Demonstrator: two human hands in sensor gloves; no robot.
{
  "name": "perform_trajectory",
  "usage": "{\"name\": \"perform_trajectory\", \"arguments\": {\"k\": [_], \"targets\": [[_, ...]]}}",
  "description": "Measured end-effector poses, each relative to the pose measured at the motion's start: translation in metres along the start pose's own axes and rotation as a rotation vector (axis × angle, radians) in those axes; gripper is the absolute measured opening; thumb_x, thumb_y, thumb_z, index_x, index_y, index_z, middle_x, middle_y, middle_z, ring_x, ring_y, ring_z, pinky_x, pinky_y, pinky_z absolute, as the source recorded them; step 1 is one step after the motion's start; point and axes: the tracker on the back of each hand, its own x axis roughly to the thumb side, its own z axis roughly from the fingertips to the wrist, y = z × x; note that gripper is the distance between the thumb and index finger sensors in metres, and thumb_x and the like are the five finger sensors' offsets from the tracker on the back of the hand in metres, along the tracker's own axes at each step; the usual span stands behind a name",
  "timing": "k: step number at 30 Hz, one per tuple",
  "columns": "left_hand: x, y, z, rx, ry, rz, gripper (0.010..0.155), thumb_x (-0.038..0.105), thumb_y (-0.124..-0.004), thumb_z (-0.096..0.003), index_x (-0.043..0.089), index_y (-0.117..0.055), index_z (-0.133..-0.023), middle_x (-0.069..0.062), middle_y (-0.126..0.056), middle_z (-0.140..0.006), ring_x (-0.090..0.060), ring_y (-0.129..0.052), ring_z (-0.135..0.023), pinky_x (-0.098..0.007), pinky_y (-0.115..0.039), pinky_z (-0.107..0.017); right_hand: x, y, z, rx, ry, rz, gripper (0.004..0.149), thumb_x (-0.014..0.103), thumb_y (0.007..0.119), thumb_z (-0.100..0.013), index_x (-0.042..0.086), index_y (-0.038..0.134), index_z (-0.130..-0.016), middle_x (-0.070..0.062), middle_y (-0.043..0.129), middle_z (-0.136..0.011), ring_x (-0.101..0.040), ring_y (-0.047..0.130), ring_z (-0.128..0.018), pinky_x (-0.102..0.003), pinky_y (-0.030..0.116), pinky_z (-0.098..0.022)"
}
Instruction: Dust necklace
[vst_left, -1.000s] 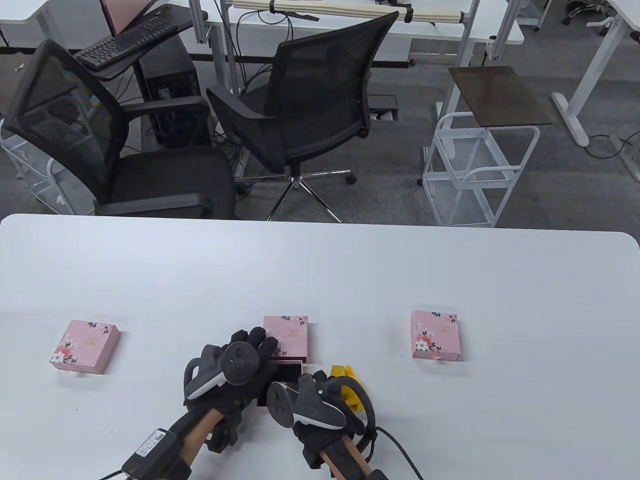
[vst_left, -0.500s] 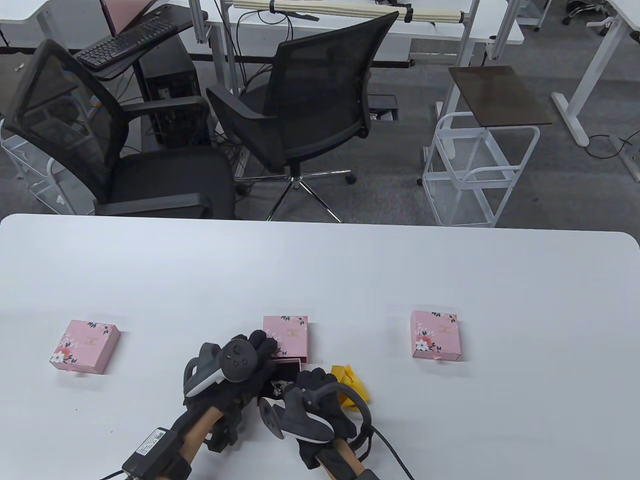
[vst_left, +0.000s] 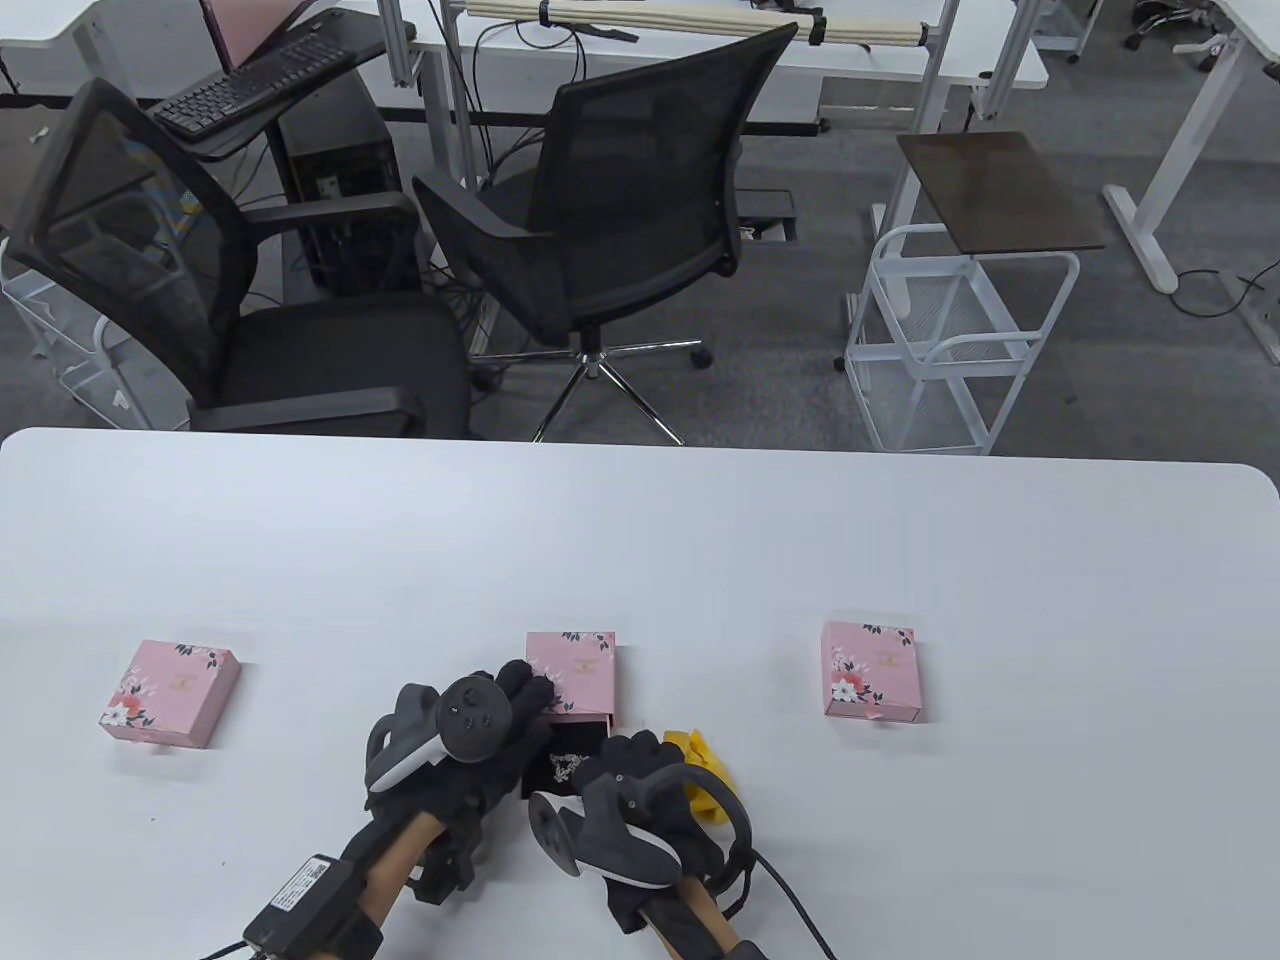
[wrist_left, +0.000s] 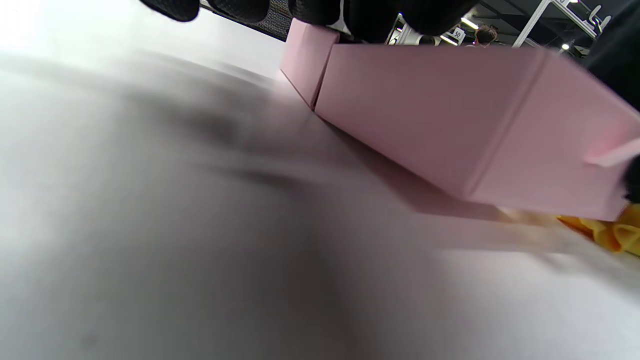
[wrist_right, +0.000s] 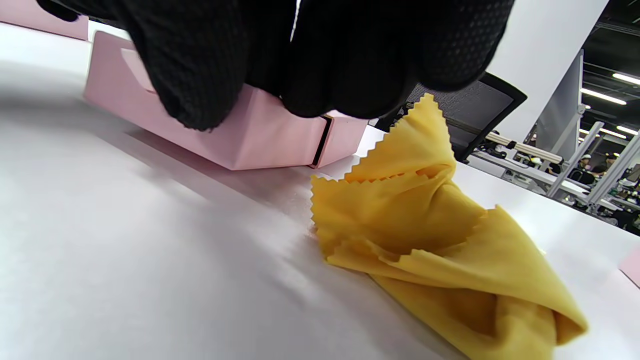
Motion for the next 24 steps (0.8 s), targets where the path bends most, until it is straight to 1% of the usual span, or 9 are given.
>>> {"name": "perform_trajectory", "arguments": {"k": [8, 16, 24], "targets": [[-0.001, 0.0, -0.001, -0.004, -0.001, 0.005, 0.057, 0.048, -0.057, -0.0627, 0.032, -0.047, -0.117, 0.001, -0.035, -0.127, -0.038, -0.037, -0.112, -0.062, -0.045, -0.079, 0.0, 0.002, 0.0, -0.015, 0.009, -0.002, 0.04, 0.036, 0.087, -0.057, 0.017, 0.079, -0.091, -0.019, 0.079, -0.095, -0.042, 0.081, -0.077, -0.056, 0.069, -0.062], [-0.002, 0.001, 0.0, 0.008, 0.007, 0.0, 0.057, 0.047, -0.057, -0.0626, 0.031, -0.047, -0.117, 0.0, -0.035, -0.127, -0.036, -0.039, -0.112, -0.062, -0.047, -0.078, 0.007, 0.012, -0.004, -0.019, 0.019, 0.041, 0.041, 0.038, 0.088, -0.056, 0.017, 0.079, -0.09, -0.02, 0.077, -0.097, -0.044, 0.079, -0.079, -0.057, 0.067, -0.063], [-0.002, 0.001, -0.001, 0.007, 0.011, -0.001, 0.056, 0.047, -0.056, -0.0627, 0.031, -0.048, -0.116, 0.0, -0.036, -0.127, -0.037, -0.04, -0.112, -0.062, -0.048, -0.078, 0.006, 0.009, -0.004, -0.016, 0.038, 0.025, 0.041, 0.038, 0.087, -0.057, 0.016, 0.078, -0.09, -0.019, 0.078, -0.095, -0.043, 0.08, -0.078, -0.057, 0.068, -0.063]]}}
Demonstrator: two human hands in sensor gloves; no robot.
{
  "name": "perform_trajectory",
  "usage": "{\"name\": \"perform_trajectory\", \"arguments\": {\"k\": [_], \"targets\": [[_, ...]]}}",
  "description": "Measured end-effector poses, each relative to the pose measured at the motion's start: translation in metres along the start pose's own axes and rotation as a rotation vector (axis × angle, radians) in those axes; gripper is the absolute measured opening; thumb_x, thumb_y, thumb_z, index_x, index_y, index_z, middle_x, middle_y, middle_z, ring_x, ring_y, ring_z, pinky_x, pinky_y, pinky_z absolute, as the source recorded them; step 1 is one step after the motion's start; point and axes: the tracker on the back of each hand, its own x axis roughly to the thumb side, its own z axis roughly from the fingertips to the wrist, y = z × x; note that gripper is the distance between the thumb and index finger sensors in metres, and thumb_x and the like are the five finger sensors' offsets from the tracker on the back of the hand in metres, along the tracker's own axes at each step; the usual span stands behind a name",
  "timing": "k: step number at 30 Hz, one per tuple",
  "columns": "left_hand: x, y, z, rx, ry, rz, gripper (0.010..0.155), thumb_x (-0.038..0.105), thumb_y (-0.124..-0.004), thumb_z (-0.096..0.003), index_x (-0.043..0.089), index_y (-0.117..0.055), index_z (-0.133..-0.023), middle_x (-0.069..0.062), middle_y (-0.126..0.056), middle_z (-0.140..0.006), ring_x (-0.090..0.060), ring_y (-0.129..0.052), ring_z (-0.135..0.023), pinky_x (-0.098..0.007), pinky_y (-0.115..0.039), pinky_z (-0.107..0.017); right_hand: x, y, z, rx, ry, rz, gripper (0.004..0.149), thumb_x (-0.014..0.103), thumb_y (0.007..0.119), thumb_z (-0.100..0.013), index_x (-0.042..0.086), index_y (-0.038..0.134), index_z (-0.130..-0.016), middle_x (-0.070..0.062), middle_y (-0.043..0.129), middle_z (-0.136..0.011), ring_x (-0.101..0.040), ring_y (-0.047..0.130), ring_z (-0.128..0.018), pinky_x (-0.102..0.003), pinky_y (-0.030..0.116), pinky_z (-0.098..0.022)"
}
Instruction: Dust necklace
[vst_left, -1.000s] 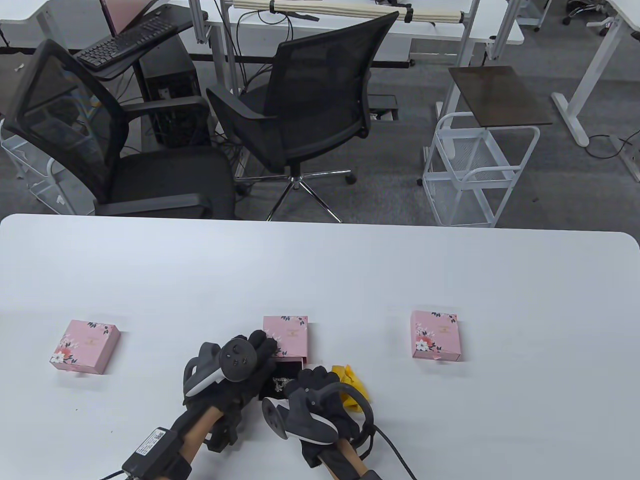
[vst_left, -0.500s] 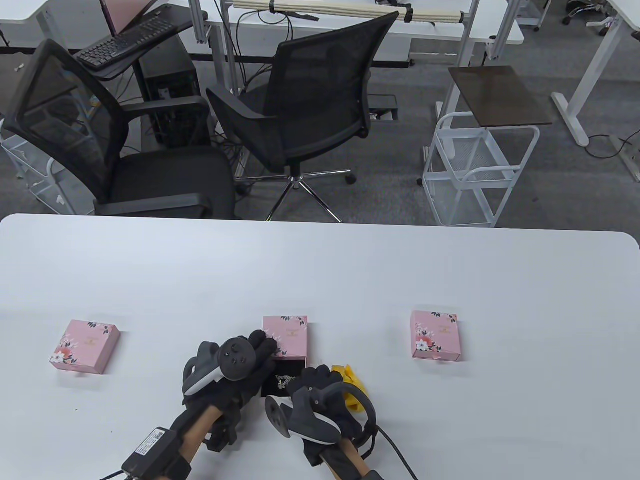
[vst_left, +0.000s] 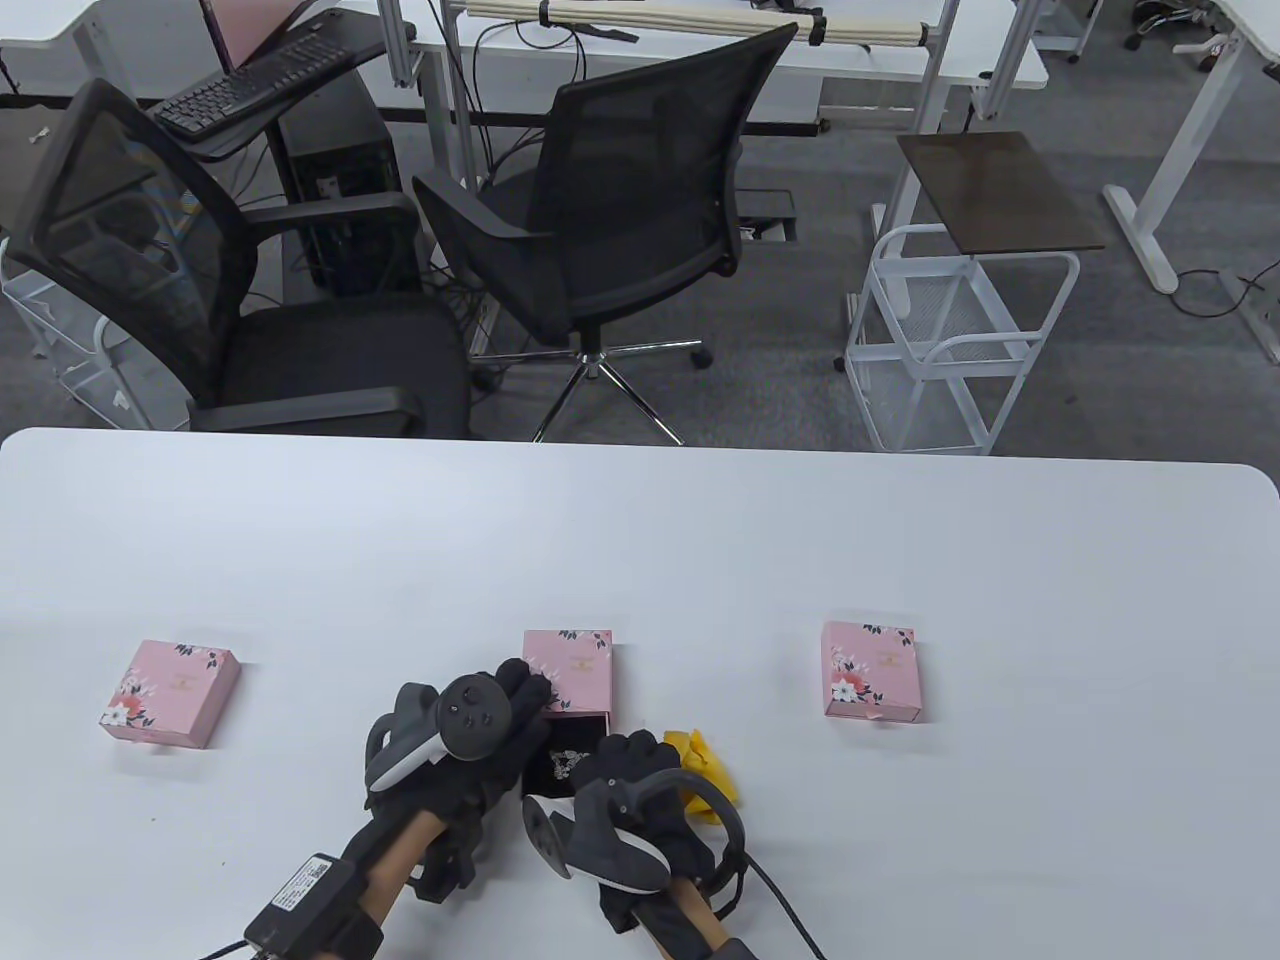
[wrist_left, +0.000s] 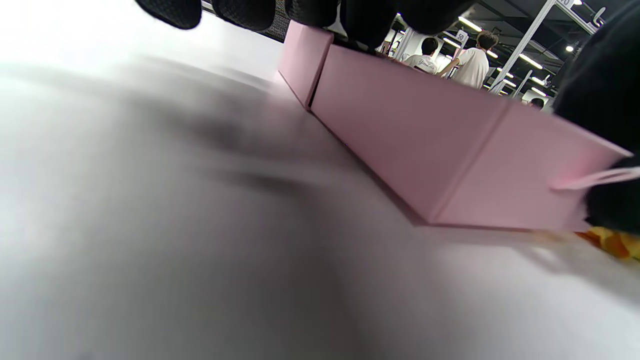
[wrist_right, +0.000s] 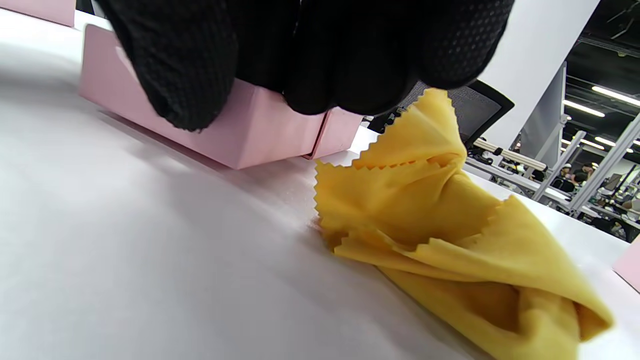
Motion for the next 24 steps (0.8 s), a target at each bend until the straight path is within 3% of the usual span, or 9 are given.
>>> {"name": "perform_trajectory", "arguments": {"k": [11, 17, 24], "targets": [[0.0, -0.001, 0.0, 0.015, 0.004, 0.003, 0.055, 0.046, -0.057, -0.0626, 0.032, -0.05, -0.115, 0.002, -0.039, -0.127, -0.036, -0.042, -0.113, -0.063, -0.049, -0.078, 0.004, 0.002, -0.004, -0.052, 0.053, -0.015, 0.041, 0.04, 0.087, -0.057, 0.016, 0.08, -0.089, -0.019, 0.08, -0.094, -0.043, 0.081, -0.076, -0.057, 0.069, -0.062], [-0.002, -0.002, -0.001, 0.024, -0.005, 0.029, 0.054, 0.046, -0.056, -0.0626, 0.032, -0.051, -0.115, 0.002, -0.04, -0.126, -0.035, -0.043, -0.112, -0.063, -0.05, -0.077, 0.004, 0.003, -0.013, -0.062, 0.129, -0.067, 0.065, 0.043, 0.086, -0.057, 0.01, 0.064, -0.107, -0.027, 0.067, -0.105, -0.051, 0.071, -0.084, -0.061, 0.061, -0.066], [-0.004, -0.002, -0.001, 0.017, -0.009, 0.045, 0.054, 0.045, -0.056, -0.0627, 0.032, -0.051, -0.115, 0.002, -0.039, -0.126, -0.035, -0.043, -0.112, -0.063, -0.05, -0.077, 0.004, 0.002, -0.043, -0.003, 0.182, -0.086, 0.065, 0.041, 0.085, -0.058, 0.007, 0.063, -0.109, -0.03, 0.063, -0.107, -0.054, 0.068, -0.087, -0.063, 0.059, -0.067]]}}
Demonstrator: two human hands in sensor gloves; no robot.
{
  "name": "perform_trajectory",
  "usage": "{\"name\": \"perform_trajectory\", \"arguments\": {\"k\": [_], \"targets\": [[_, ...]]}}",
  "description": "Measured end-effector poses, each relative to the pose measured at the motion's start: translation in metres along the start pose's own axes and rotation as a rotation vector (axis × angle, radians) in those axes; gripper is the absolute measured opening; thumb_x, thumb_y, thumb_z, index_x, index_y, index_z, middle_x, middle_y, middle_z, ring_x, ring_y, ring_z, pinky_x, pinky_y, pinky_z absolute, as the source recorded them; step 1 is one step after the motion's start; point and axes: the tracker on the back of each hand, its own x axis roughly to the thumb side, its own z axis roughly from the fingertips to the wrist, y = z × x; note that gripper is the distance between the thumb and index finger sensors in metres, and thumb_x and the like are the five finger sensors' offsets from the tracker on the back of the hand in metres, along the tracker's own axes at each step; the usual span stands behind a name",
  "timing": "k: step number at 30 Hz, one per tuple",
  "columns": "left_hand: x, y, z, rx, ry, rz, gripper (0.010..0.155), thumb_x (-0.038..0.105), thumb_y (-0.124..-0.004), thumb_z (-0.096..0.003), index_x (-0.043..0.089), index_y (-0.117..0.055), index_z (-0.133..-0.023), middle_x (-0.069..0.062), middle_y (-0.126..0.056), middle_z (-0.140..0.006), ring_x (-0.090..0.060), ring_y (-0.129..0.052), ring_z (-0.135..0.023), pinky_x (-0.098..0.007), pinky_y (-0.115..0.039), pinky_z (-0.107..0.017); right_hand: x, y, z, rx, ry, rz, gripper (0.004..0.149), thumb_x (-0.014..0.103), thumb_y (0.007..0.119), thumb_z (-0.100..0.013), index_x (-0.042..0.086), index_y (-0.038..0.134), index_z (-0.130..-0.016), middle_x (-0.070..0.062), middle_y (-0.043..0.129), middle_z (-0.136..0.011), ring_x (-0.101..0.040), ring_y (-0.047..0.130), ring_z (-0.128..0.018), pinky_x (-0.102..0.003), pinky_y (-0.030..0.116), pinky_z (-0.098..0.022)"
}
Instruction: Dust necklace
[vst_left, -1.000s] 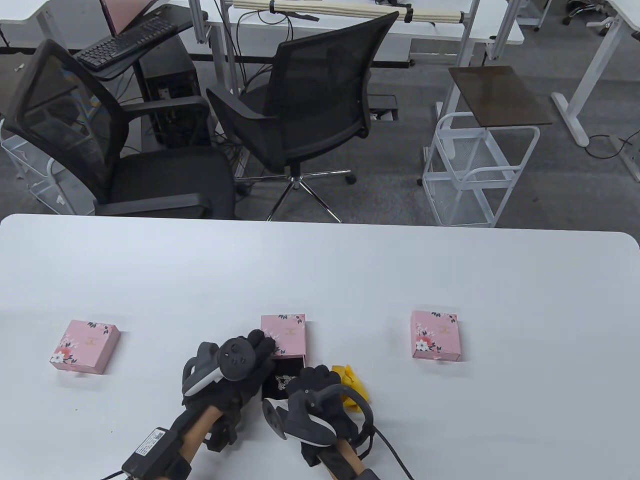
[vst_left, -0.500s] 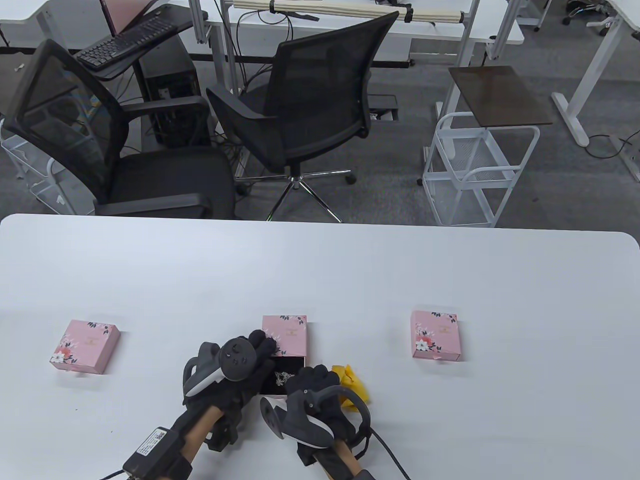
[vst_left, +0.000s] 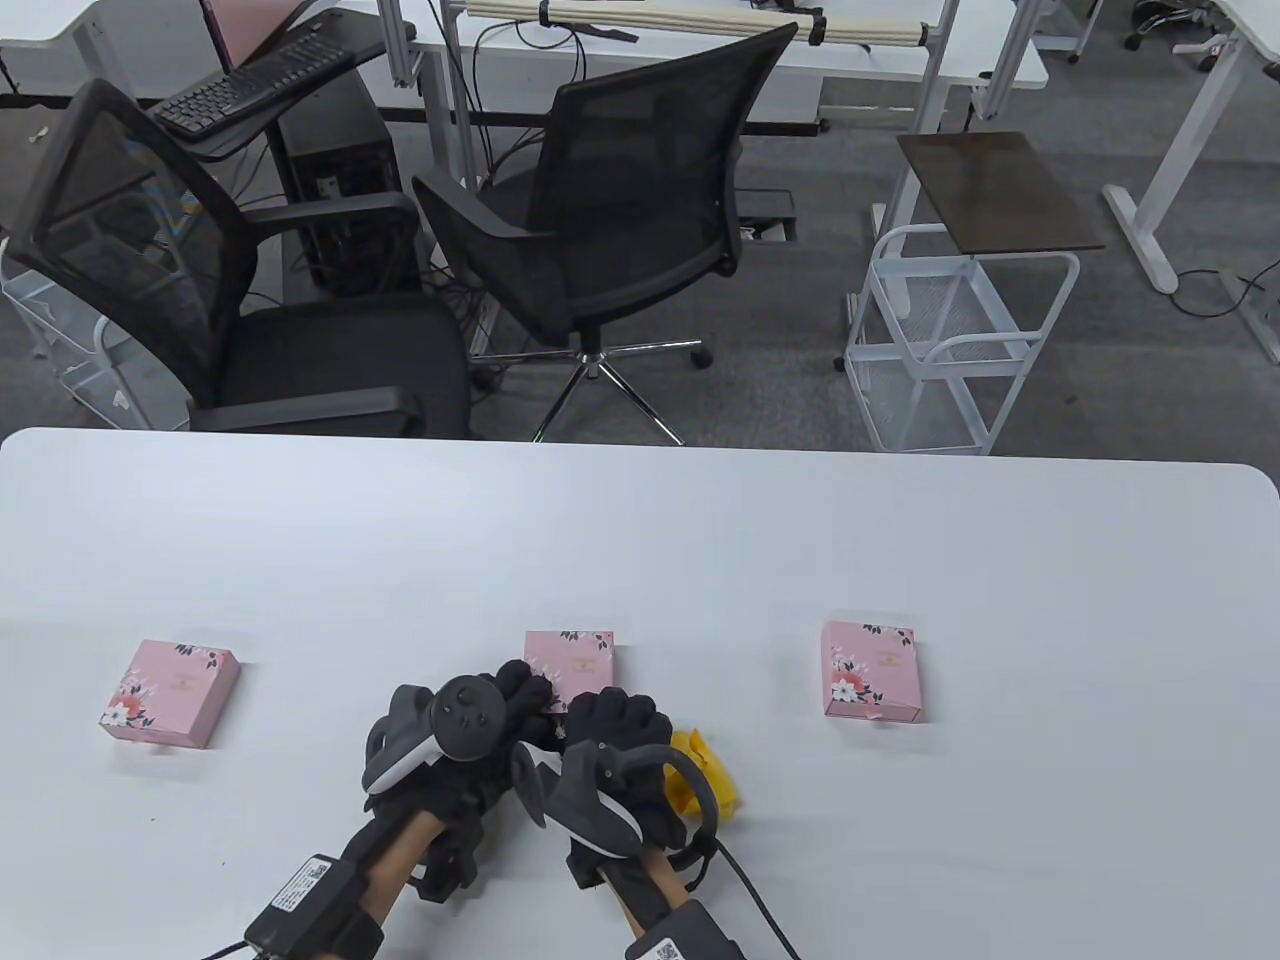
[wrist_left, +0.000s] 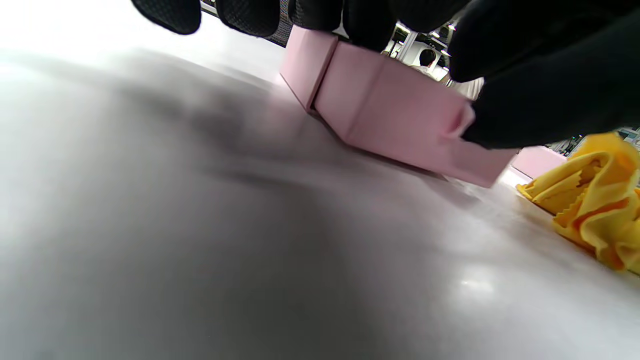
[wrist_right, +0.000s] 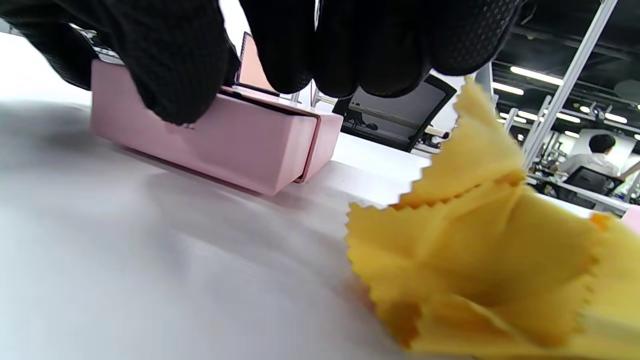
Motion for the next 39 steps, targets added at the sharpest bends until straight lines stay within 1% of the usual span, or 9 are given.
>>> {"name": "perform_trajectory", "arguments": {"k": [4, 9, 17, 23, 26, 31, 34, 37, 39], "targets": [[-0.002, -0.001, 0.0, -0.007, -0.003, 0.023, 0.054, 0.045, -0.056, -0.0627, 0.033, -0.05, -0.115, 0.002, -0.038, -0.126, -0.035, -0.043, -0.112, -0.063, -0.05, -0.077, -0.003, 0.002, -0.016, -0.003, 0.044, -0.023, 0.061, 0.041, 0.085, -0.058, 0.008, 0.067, -0.106, -0.029, 0.066, -0.106, -0.053, 0.07, -0.086, -0.063, 0.061, -0.066], [-0.003, 0.0, 0.0, -0.012, -0.005, 0.036, 0.054, 0.045, -0.057, -0.0627, 0.033, -0.051, -0.115, 0.003, -0.038, -0.126, -0.035, -0.042, -0.112, -0.063, -0.05, -0.077, -0.005, 0.0, -0.031, -0.051, 0.09, -0.035, 0.049, 0.039, 0.086, -0.057, 0.01, 0.077, -0.096, -0.024, 0.077, -0.098, -0.049, 0.078, -0.081, -0.061, 0.065, -0.064], [-0.01, 0.001, 0.001, -0.014, -0.026, 0.084, 0.057, 0.047, -0.058, -0.0621, 0.033, -0.048, -0.116, 0.004, -0.035, -0.127, -0.034, -0.037, -0.113, -0.063, -0.046, -0.078, -0.016, -0.009, -0.036, 0.057, 0.082, -0.128, 0.048, 0.039, 0.082, -0.06, 0.011, 0.077, -0.098, -0.024, 0.075, -0.101, -0.05, 0.077, -0.083, -0.062, 0.064, -0.065], [-0.022, 0.032, 0.025, 0.129, 0.016, 0.226, 0.06, 0.047, -0.06, -0.0627, 0.029, -0.042, -0.117, 0.0, -0.028, -0.126, -0.037, -0.036, -0.112, -0.063, -0.046, -0.078, -0.016, -0.027, -0.044, 0.118, 0.112, -0.247, 0.061, 0.046, 0.072, -0.064, 0.008, 0.061, -0.111, -0.031, 0.062, -0.109, -0.056, 0.067, -0.089, -0.063, 0.059, -0.068], [-0.026, 0.048, 0.044, 0.19, 0.009, 0.276, 0.061, 0.049, -0.06, -0.063, 0.028, -0.042, -0.118, -0.002, -0.029, -0.126, -0.039, -0.036, -0.111, -0.063, -0.046, -0.077, -0.005, -0.023, -0.053, 0.197, 0.121, -0.451, 0.074, 0.048, 0.07, -0.066, 0.003, 0.042, -0.118, -0.04, 0.044, -0.114, -0.064, 0.055, -0.092, -0.069, 0.052, -0.069], [-0.028, 0.053, 0.073, 0.319, -0.041, 0.325, 0.062, 0.049, -0.061, -0.0627, 0.028, -0.044, -0.118, -0.002, -0.033, -0.126, -0.039, -0.039, -0.111, -0.063, -0.047, -0.077, 0.01, -0.007, -0.068, 0.325, 0.196, -0.386, 0.095, 0.057, 0.063, -0.065, -0.006, 0.016, -0.117, -0.049, 0.018, -0.114, -0.077, 0.032, -0.093, -0.077, 0.037, -0.07], [-0.024, 0.053, 0.08, 0.324, -0.035, 0.337, 0.063, 0.049, -0.062, -0.063, 0.027, -0.042, -0.118, -0.003, -0.032, -0.126, -0.04, -0.038, -0.111, -0.063, -0.046, -0.077, 0.013, 0.002, -0.074, 0.39, 0.203, -0.332, 0.104, 0.063, 0.061, -0.063, -0.009, 0.007, -0.115, -0.052, 0.015, -0.111, -0.079, 0.034, -0.091, -0.078, 0.04, -0.069], [-0.016, 0.054, 0.082, 0.325, -0.069, 0.322, 0.063, 0.05, -0.062, -0.0627, 0.027, -0.042, -0.118, -0.003, -0.032, -0.126, -0.04, -0.038, -0.111, -0.063, -0.046, -0.077, 0.013, 0.009, -0.076, 0.43, 0.216, -0.347, 0.105, 0.063, 0.062, -0.064, -0.012, 0.008, -0.113, -0.056, 0.019, -0.108, -0.079, 0.042, -0.09, -0.076, 0.049, -0.068], [-0.016, 0.054, 0.082, 0.327, -0.067, 0.311, 0.063, 0.05, -0.062, -0.0626, 0.027, -0.042, -0.118, -0.002, -0.032, -0.126, -0.04, -0.038, -0.111, -0.063, -0.046, -0.077, 0.015, 0.009, -0.075, 0.414, 0.234, -0.364, 0.104, 0.06, 0.068, -0.066, -0.013, 0.011, -0.113, -0.057, 0.021, -0.107, -0.077, 0.049, -0.088, -0.073, 0.053, -0.067]]}}
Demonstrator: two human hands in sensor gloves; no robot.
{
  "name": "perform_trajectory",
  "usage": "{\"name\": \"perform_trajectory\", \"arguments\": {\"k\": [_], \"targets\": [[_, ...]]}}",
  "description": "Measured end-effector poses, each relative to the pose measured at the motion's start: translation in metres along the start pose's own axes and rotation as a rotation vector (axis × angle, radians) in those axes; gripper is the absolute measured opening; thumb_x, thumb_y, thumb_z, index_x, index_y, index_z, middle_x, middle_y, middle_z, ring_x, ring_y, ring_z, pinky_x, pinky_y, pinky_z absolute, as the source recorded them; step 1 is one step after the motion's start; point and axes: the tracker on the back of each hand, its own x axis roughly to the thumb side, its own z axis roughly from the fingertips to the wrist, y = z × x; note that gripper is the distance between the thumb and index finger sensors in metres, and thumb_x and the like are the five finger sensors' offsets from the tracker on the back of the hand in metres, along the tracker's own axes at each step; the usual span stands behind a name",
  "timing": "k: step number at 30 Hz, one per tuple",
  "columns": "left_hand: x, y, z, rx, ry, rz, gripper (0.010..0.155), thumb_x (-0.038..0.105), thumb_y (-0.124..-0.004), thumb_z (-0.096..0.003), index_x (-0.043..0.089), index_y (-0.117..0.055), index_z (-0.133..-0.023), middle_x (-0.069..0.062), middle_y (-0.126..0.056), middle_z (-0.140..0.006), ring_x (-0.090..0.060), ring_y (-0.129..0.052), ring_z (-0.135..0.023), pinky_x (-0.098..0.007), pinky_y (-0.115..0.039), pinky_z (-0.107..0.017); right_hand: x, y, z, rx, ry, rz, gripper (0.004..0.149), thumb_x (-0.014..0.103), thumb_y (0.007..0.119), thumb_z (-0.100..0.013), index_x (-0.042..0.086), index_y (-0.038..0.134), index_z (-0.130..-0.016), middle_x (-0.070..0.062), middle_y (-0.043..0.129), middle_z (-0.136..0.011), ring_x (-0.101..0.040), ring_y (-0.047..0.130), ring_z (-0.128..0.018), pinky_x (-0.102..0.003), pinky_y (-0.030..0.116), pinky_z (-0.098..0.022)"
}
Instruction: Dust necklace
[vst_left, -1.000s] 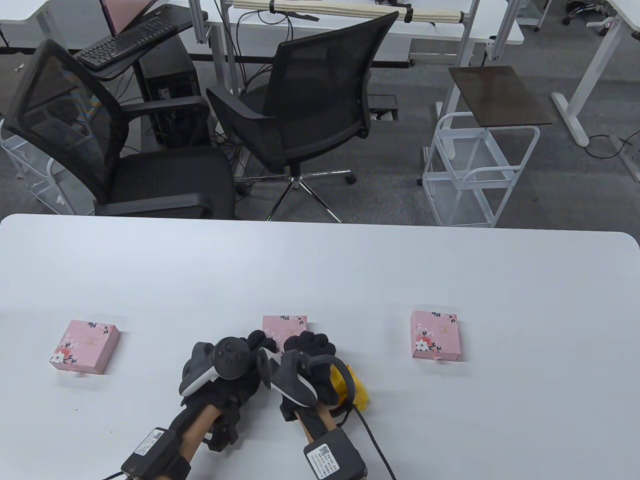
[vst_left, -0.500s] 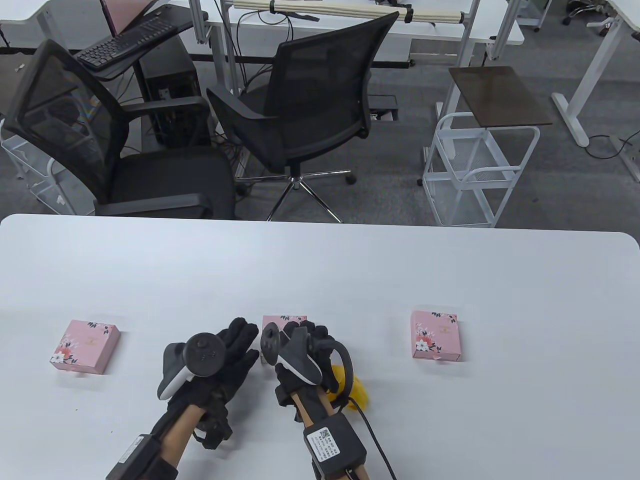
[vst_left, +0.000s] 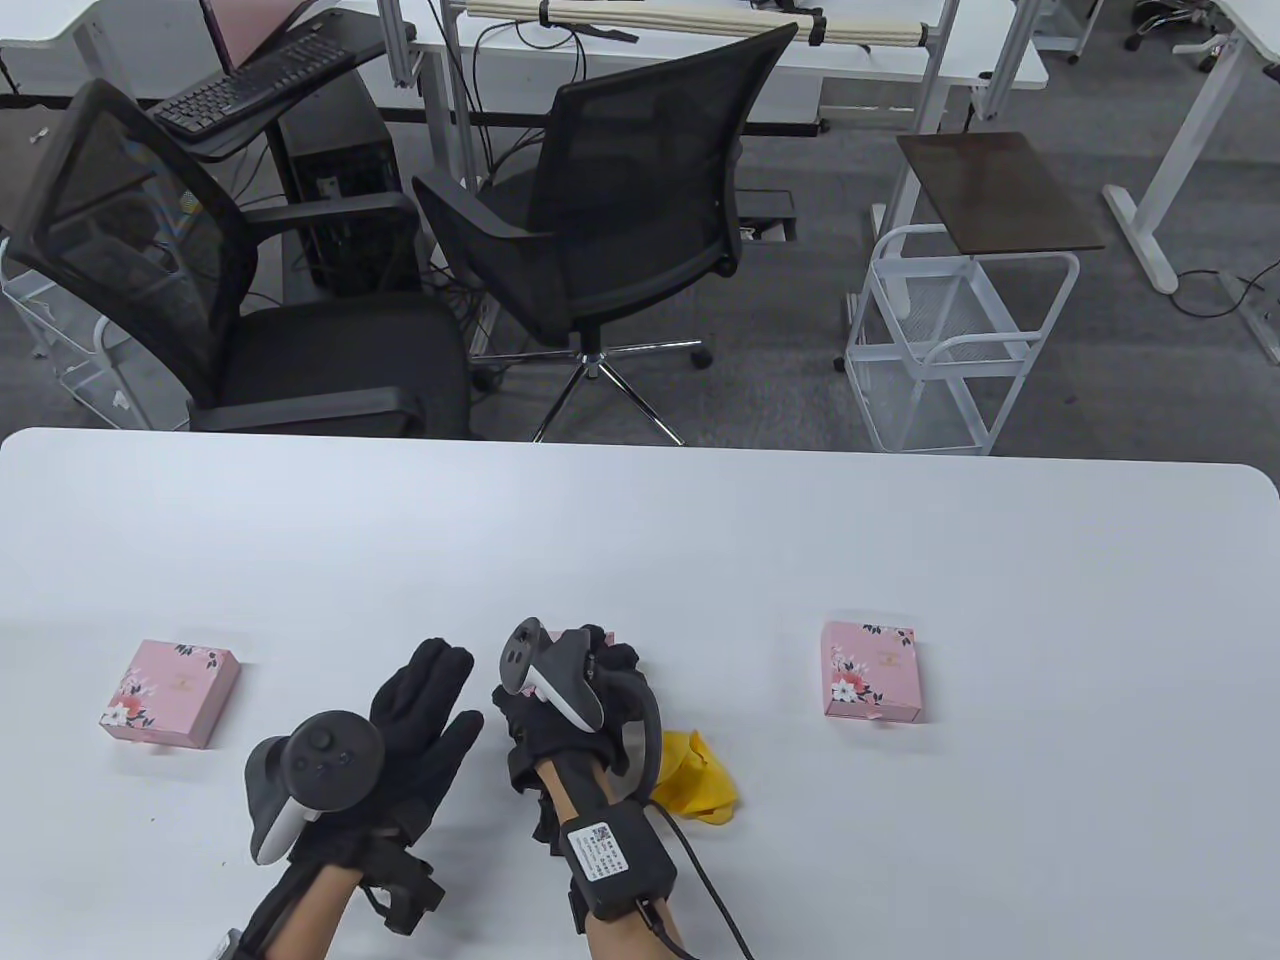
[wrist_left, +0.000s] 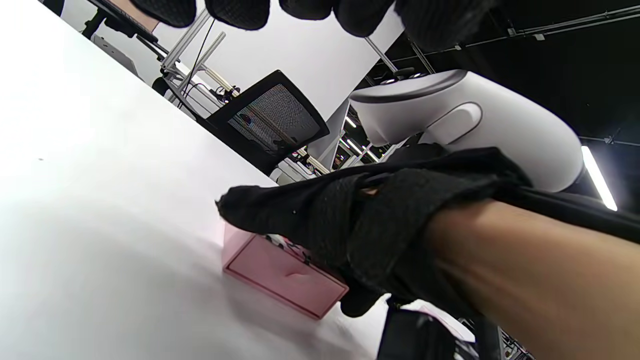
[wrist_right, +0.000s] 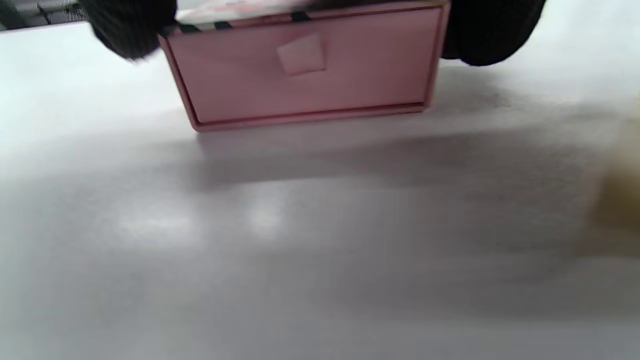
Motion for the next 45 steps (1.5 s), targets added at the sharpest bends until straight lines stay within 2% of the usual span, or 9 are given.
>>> {"name": "perform_trajectory", "arguments": {"k": [4, 11, 15, 17, 21, 24, 27, 33, 45], "targets": [[-0.007, 0.001, 0.0, 0.001, 0.025, 0.028, 0.065, 0.05, -0.063, -0.0624, 0.026, -0.041, -0.118, -0.004, -0.032, -0.126, -0.041, -0.039, -0.11, -0.064, -0.046, -0.076, 0.004, 0.002, 0.003, 0.003, 0.008, 0.065, 0.105, 0.06, 0.069, -0.068, -0.015, 0.011, -0.112, -0.057, 0.022, -0.107, -0.076, 0.05, -0.088, -0.073, 0.055, -0.065], [-0.01, 0.002, 0.002, 0.011, 0.034, 0.036, 0.065, 0.051, -0.063, -0.0622, 0.025, -0.041, -0.118, -0.005, -0.033, -0.126, -0.042, -0.039, -0.11, -0.064, -0.047, -0.076, -0.001, -0.005, 0.003, -0.012, -0.024, 0.009, 0.103, 0.058, 0.073, -0.067, -0.014, 0.016, -0.113, -0.055, 0.028, -0.107, -0.075, 0.056, -0.086, -0.074, 0.058, -0.063], [-0.01, 0.002, 0.002, 0.017, 0.044, 0.031, 0.065, 0.051, -0.064, -0.0621, 0.025, -0.041, -0.118, -0.005, -0.033, -0.126, -0.043, -0.04, -0.11, -0.064, -0.046, -0.076, -0.011, -0.031, 0.009, -0.054, -0.06, -0.181, 0.102, 0.057, 0.073, -0.067, -0.015, 0.017, -0.112, -0.055, 0.028, -0.107, -0.075, 0.056, -0.086, -0.074, 0.058, -0.063], [-0.01, 0.001, 0.002, 0.014, 0.047, 0.024, 0.065, 0.051, -0.064, -0.0621, 0.025, -0.041, -0.118, -0.005, -0.034, -0.126, -0.043, -0.04, -0.11, -0.064, -0.047, -0.076, -0.023, -0.056, 0.011, -0.067, -0.07, -0.241, 0.102, 0.057, 0.073, -0.067, -0.014, 0.016, -0.113, -0.055, 0.027, -0.108, -0.074, 0.055, -0.087, -0.074, 0.057, -0.063], [-0.009, 0.0, 0.002, 0.01, 0.043, 0.017, 0.065, 0.051, -0.063, -0.0621, 0.025, -0.041, -0.118, -0.005, -0.034, -0.126, -0.043, -0.04, -0.11, -0.064, -0.046, -0.076, -0.049, -0.089, 0.009, -0.116, -0.04, -0.237, 0.102, 0.057, 0.073, -0.067, -0.014, 0.016, -0.113, -0.054, 0.026, -0.108, -0.074, 0.054, -0.088, -0.074, 0.057, -0.064], [-0.01, 0.0, 0.002, 0.011, 0.044, 0.014, 0.065, 0.051, -0.063, -0.0621, 0.025, -0.042, -0.118, -0.005, -0.034, -0.126, -0.044, -0.04, -0.109, -0.064, -0.046, -0.076, -0.079, -0.103, 0.001, -0.132, 0.02, -0.212, 0.102, 0.057, 0.074, -0.067, -0.013, 0.016, -0.114, -0.054, 0.026, -0.109, -0.074, 0.054, -0.088, -0.074, 0.056, -0.064], [-0.01, 0.0, 0.002, 0.014, 0.046, 0.017, 0.065, 0.051, -0.063, -0.0622, 0.025, -0.042, -0.118, -0.005, -0.035, -0.126, -0.044, -0.04, -0.109, -0.064, -0.046, -0.076, -0.103, -0.1, -0.007, -0.117, 0.068, -0.188, 0.101, 0.057, 0.074, -0.067, -0.012, 0.017, -0.114, -0.053, 0.027, -0.109, -0.074, 0.053, -0.089, -0.074, 0.056, -0.065], [-0.01, -0.003, 0.001, -0.003, 0.044, 0.013, 0.065, 0.051, -0.063, -0.0622, 0.025, -0.042, -0.118, -0.009, -0.035, -0.126, -0.045, -0.041, -0.109, -0.064, -0.046, -0.076, -0.139, -0.073, -0.026, -0.047, 0.166, -0.118, 0.101, 0.056, 0.074, -0.067, -0.012, 0.017, -0.114, -0.053, 0.025, -0.109, -0.074, 0.053, -0.088, -0.074, 0.055, -0.065], [-0.01, -0.007, -0.001, -0.028, 0.053, -0.004, 0.064, 0.05, -0.063, -0.0624, 0.025, -0.044, -0.118, -0.009, -0.036, -0.126, -0.046, -0.042, -0.108, -0.064, -0.048, -0.076, -0.144, -0.045, -0.038, 0.03, 0.171, -0.035, 0.099, 0.054, 0.069, -0.069, -0.012, 0.01, -0.113, -0.052, 0.013, -0.109, -0.076, 0.041, -0.093, -0.076, 0.047, -0.068]]}}
